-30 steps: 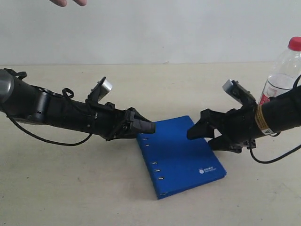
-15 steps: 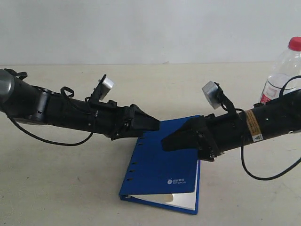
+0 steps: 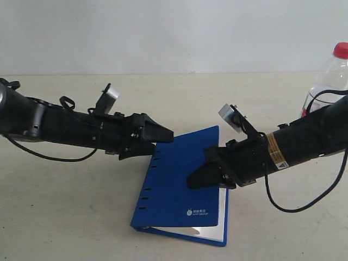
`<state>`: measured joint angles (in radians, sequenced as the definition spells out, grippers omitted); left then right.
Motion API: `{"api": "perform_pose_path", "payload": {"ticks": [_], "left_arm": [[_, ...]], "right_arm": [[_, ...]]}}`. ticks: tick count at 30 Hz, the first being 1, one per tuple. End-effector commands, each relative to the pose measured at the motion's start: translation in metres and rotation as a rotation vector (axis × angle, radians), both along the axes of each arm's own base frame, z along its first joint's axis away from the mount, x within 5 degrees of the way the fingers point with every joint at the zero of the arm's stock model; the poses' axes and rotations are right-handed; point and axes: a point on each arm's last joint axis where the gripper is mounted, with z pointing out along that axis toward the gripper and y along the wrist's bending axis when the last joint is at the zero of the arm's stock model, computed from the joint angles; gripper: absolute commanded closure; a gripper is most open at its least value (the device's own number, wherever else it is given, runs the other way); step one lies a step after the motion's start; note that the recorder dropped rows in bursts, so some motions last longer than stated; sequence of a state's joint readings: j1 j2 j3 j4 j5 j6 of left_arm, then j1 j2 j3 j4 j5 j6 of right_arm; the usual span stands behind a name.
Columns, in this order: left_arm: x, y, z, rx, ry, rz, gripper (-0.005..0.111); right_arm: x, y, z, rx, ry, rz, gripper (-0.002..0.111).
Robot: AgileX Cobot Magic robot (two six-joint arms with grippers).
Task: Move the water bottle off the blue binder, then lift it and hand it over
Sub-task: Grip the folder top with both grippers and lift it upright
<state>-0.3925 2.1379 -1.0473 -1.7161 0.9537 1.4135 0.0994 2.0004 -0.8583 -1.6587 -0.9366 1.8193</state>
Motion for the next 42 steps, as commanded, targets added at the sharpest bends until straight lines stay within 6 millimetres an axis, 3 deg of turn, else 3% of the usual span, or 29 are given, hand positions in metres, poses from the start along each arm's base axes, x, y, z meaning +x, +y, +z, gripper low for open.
{"api": "perform_pose_path", "payload": {"ticks": [1, 10, 19, 28, 31, 33, 35, 38, 42], "left_arm": [[0.017, 0.022, -0.005, 0.08, 0.013, 0.126, 0.031], [0.009, 0.014, 0.002, -0.009, 0.017, 0.043, 0.031], [-0.018, -0.017, 0.022, -0.239, -0.111, -0.203, 0.031], [-0.045, -0.049, 0.023, -0.252, -0.21, -0.349, 0.031], [-0.053, -0.057, 0.023, -0.255, -0.211, -0.382, 0.045], [-0.054, -0.058, 0.023, -0.256, -0.211, -0.386, 0.069], [-0.054, -0.058, 0.023, -0.256, -0.211, -0.386, 0.1], [-0.052, -0.056, 0.023, -0.255, -0.216, -0.38, 0.101], [-0.049, -0.053, 0.023, -0.254, -0.219, -0.367, 0.101]], "right_arm": [[-0.002, -0.004, 0.009, -0.088, -0.13, 0.099, 0.108], [-0.011, 0.003, 0.046, 0.036, -0.256, 0.214, 0.108], [-0.007, 0.0, 0.043, -0.026, -0.273, 0.18, 0.108], [0.003, -0.009, 0.035, -0.161, -0.255, 0.059, 0.108], [0.007, -0.014, 0.031, -0.228, -0.252, -0.001, 0.108], [0.007, -0.014, 0.031, -0.231, -0.25, -0.006, 0.108], [0.006, -0.013, 0.032, -0.213, -0.244, 0.004, 0.108], [0.004, -0.011, 0.033, -0.184, -0.238, 0.022, 0.098], [0.002, -0.008, 0.037, -0.146, -0.236, 0.046, 0.062]]}}
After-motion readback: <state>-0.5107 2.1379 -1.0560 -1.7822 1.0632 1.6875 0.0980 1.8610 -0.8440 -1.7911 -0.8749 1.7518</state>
